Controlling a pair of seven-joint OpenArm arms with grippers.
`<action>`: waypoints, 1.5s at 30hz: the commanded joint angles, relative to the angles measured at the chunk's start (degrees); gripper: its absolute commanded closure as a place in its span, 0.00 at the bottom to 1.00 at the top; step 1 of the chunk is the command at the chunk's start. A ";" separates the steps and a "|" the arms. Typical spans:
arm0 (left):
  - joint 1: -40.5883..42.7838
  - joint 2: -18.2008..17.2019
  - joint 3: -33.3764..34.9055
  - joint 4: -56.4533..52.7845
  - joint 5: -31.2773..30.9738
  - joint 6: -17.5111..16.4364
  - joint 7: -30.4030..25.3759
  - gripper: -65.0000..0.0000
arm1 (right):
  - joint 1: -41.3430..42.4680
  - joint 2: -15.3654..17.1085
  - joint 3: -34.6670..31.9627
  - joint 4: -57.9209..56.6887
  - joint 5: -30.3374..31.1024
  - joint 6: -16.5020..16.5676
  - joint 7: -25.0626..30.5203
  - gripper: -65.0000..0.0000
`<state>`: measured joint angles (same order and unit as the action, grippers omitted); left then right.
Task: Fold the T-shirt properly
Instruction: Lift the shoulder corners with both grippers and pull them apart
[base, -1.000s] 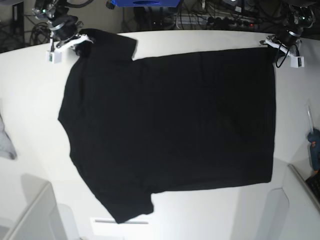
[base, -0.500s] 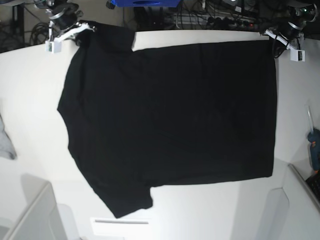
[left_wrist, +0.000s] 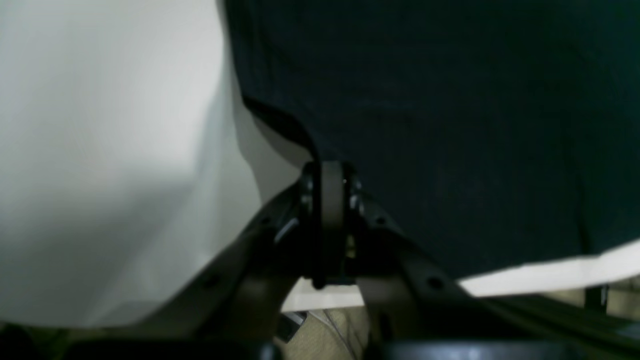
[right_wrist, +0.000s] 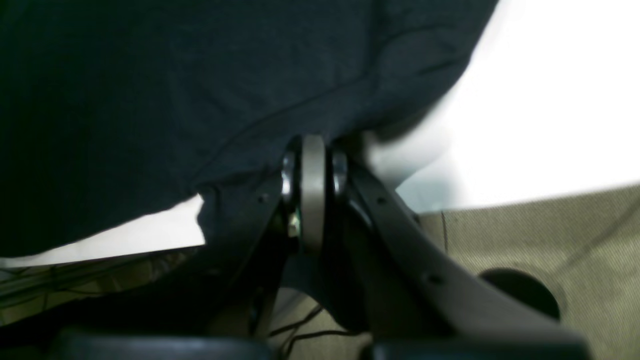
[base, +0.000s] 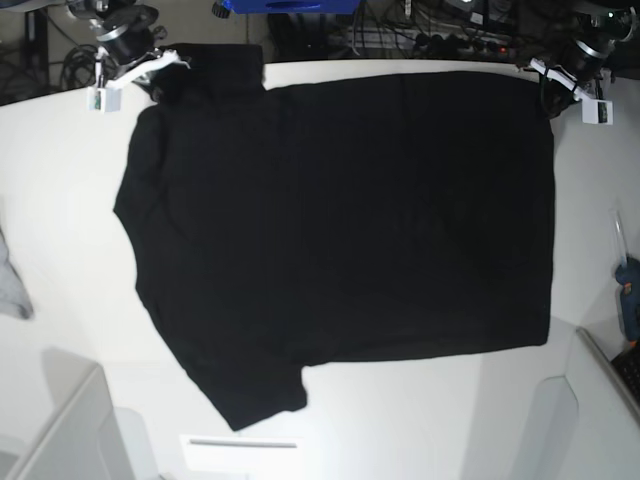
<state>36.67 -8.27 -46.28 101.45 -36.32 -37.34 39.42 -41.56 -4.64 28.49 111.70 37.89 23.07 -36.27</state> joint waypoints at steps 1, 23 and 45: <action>-0.23 0.14 -1.23 1.54 -0.83 -0.24 -0.87 1.00 | 0.20 0.29 0.21 1.14 0.84 0.45 1.15 1.00; -4.09 0.40 -4.93 1.72 -9.53 3.54 -0.78 1.00 | 10.13 0.64 0.21 1.40 0.57 0.01 -3.77 1.00; -12.09 0.32 -5.10 1.19 -9.18 8.46 3.35 1.00 | 26.40 0.82 -0.31 -1.24 0.31 -6.06 -12.74 1.00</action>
<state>24.49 -7.05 -50.96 101.78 -44.56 -28.69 44.40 -15.57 -4.10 28.25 109.60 37.28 16.84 -50.37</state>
